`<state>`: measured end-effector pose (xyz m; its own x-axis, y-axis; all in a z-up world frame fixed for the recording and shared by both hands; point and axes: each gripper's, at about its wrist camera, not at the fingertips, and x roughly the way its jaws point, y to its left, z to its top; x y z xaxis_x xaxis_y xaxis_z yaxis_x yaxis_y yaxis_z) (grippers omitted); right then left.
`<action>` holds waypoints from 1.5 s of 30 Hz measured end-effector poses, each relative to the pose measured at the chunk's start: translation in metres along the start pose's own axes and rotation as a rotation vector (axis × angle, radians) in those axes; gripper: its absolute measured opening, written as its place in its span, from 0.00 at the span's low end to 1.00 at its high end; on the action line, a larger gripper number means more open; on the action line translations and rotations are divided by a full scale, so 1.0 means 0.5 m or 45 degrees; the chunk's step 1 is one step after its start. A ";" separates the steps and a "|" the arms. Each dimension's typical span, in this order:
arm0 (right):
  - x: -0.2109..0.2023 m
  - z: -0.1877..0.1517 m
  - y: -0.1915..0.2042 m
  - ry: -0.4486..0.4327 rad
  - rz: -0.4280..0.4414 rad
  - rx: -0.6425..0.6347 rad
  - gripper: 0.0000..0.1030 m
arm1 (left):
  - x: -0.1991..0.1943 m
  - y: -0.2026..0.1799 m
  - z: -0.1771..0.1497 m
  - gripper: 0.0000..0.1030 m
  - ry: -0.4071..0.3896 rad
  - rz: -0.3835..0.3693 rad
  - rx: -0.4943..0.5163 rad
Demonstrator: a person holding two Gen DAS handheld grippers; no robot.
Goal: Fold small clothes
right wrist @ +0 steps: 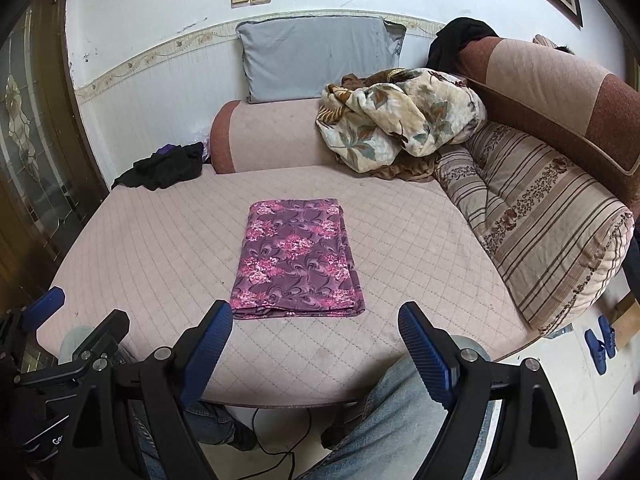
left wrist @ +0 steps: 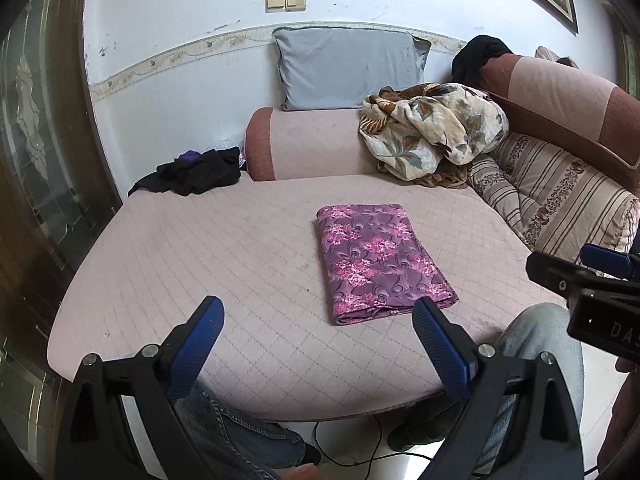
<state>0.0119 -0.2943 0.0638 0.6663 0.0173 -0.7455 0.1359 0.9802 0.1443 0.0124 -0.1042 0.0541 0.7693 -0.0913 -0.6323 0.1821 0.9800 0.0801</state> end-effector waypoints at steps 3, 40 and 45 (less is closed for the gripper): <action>-0.002 -0.001 0.003 0.000 -0.004 0.001 0.86 | 0.001 0.006 0.001 0.92 0.002 0.002 -0.007; 0.073 0.018 -0.036 0.076 0.019 -0.024 0.86 | 0.060 0.015 0.001 0.93 0.095 0.070 -0.015; 0.094 0.016 -0.033 0.094 0.045 -0.014 0.88 | 0.069 0.026 -0.005 0.93 0.088 0.075 -0.011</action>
<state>0.0470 -0.3110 0.0317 0.6148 0.0657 -0.7860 0.1054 0.9807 0.1645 0.0398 -0.0942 0.0314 0.7343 -0.0215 -0.6784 0.1322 0.9849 0.1118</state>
